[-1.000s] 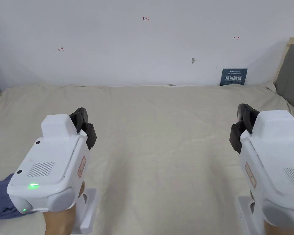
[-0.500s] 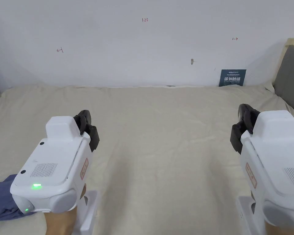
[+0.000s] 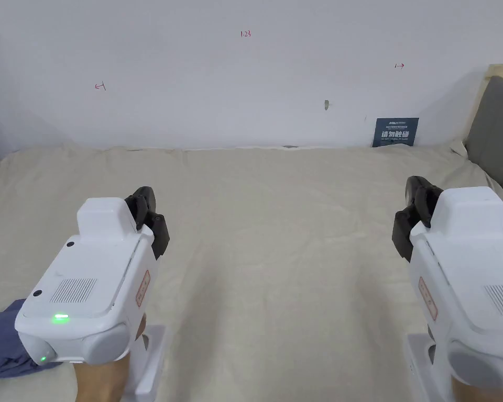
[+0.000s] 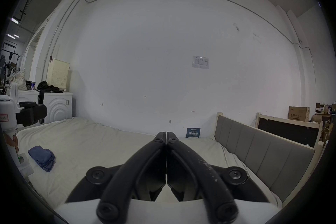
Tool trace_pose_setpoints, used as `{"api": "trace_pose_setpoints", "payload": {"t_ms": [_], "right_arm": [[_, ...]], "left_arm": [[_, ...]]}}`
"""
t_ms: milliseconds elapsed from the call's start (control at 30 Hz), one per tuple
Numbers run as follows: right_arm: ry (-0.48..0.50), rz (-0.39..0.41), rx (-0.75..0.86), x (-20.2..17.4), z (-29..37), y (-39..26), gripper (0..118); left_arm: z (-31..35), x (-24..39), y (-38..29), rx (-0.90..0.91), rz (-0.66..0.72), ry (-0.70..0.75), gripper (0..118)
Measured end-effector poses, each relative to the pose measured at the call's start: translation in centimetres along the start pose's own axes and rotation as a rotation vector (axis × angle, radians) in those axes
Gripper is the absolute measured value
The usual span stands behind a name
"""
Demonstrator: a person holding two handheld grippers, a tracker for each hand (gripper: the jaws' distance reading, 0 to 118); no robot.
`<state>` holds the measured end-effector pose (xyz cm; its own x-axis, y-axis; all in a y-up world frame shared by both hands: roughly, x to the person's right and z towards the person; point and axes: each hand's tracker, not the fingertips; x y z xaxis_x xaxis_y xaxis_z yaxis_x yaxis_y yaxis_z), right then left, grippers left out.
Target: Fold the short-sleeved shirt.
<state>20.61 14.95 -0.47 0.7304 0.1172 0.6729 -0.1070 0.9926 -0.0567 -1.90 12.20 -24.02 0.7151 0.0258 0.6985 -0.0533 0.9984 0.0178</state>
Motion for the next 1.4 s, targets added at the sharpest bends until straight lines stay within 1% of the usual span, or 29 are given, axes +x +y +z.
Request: {"api": "trace_pose_setpoints", "payload": {"t_ms": [1067, 1100, 1133, 1233, 1267, 1300, 1333, 1367, 1400], "right_arm": [[-0.006, -0.007, -0.003, 0.12, -0.16, 0.00, 2], [-0.009, -0.010, -0.004, 0.14, -0.15, 0.03, 6], [-0.012, -0.012, -0.005, 0.14, -0.16, 0.05, 17], [-0.004, -0.025, -0.016, 0.41, -0.09, 0.06, 28], [0.002, -0.034, -0.017, 0.51, -0.09, 0.03, 41], [0.005, -0.040, -0.020, 0.56, -0.11, 0.02, 54], [0.008, -0.042, -0.022, 0.56, -0.13, 0.02, 71], [0.007, -0.043, -0.025, 0.55, -0.17, -0.01, 83], [0.002, -0.044, -0.026, 0.54, -0.18, -0.05, 95]], "left_arm": [[-0.07, -0.31, -0.19, -0.008, 0.006, -0.010, 1], [-0.05, -0.33, -0.21, -0.006, 0.007, -0.009, 4], [-0.04, -0.31, -0.24, -0.002, 0.008, -0.008, 11], [-0.07, -0.32, -0.16, -0.005, 0.012, -0.014, 19], [-0.06, -0.36, -0.11, -0.008, 0.018, -0.024, 32], [-0.12, -0.36, -0.08, -0.011, 0.021, -0.031, 51], [-0.18, -0.33, -0.06, -0.011, 0.021, -0.031, 80], [-0.25, -0.31, -0.04, -0.012, 0.021, -0.031, 99], [-0.25, -0.28, -0.03, -0.007, 0.019, -0.031, 114]]}}
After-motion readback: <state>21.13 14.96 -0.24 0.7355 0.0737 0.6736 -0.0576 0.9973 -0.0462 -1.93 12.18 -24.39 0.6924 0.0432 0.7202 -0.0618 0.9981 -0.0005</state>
